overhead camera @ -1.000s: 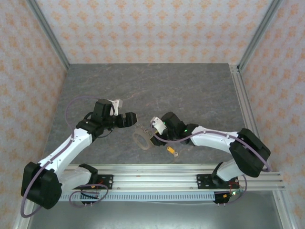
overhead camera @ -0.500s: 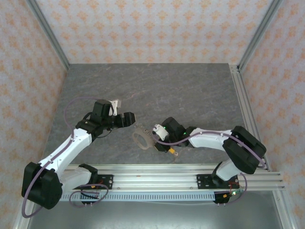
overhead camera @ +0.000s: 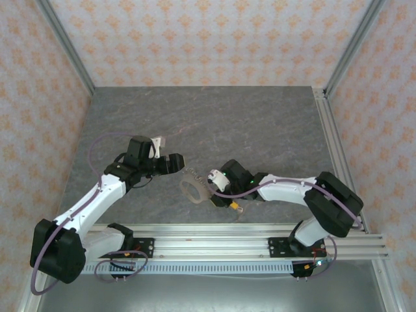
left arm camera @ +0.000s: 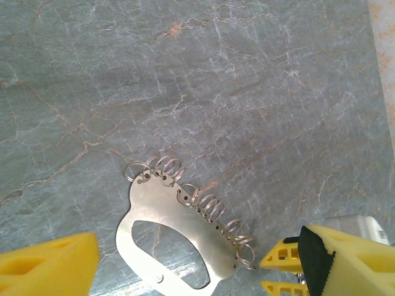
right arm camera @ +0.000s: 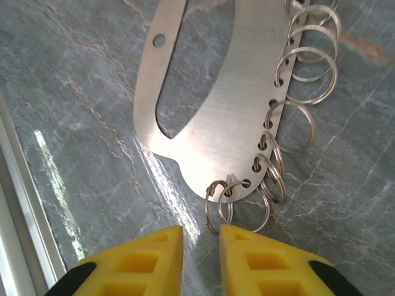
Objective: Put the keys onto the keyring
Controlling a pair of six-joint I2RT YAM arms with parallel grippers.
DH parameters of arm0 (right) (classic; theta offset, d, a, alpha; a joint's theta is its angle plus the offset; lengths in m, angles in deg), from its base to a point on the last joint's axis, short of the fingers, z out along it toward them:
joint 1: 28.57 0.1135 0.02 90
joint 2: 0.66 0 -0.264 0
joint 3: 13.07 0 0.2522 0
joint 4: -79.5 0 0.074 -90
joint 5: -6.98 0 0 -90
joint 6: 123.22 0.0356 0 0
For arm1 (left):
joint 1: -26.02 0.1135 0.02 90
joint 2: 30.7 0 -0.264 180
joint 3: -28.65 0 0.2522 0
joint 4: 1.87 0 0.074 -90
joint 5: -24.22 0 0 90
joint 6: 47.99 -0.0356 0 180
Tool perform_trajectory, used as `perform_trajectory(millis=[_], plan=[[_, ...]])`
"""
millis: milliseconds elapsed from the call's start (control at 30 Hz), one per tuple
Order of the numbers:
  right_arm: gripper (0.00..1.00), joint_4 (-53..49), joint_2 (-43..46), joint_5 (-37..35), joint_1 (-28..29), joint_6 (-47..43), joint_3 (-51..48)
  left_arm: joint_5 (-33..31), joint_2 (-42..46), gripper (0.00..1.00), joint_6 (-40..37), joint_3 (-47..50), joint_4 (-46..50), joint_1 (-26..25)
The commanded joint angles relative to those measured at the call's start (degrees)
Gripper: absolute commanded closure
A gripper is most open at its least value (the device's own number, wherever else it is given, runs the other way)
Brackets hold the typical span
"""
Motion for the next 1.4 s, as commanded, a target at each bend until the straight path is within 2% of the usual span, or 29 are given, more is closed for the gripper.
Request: perform_trajectory(millis=[0,267,733,900,1133,1367], plan=[[0.76,1.39,1.87,0.87,0.78,-0.64,-0.81,1.05,-0.32,0.15,0.43,0.66,0.47,0.49],[0.79,2.04,-0.53,1.57,1.05,-1.26,0.77,1.01,-0.13,0.16,0.45,0.87,0.55,0.49],[0.92,1.77,-4.44,1.21,1.76,-2.64,3.50,1.18,-0.36,0.19,0.59,0.83,0.65,0.58],[0.99,0.71,-5.27,0.63,1.76,-3.14,4.21,1.18,-0.30,0.20,0.29,0.49,1.07,0.71],[0.94,-1.47,-3.24,-0.28,1.76,-3.98,3.29,1.33,-0.48,0.21,-0.11,0.44,1.37,0.76],[0.94,-1.62,-3.07,-1.35,1.74,-4.32,2.80,1.36,-0.49,0.20,-0.16,0.39,1.28,0.71]])
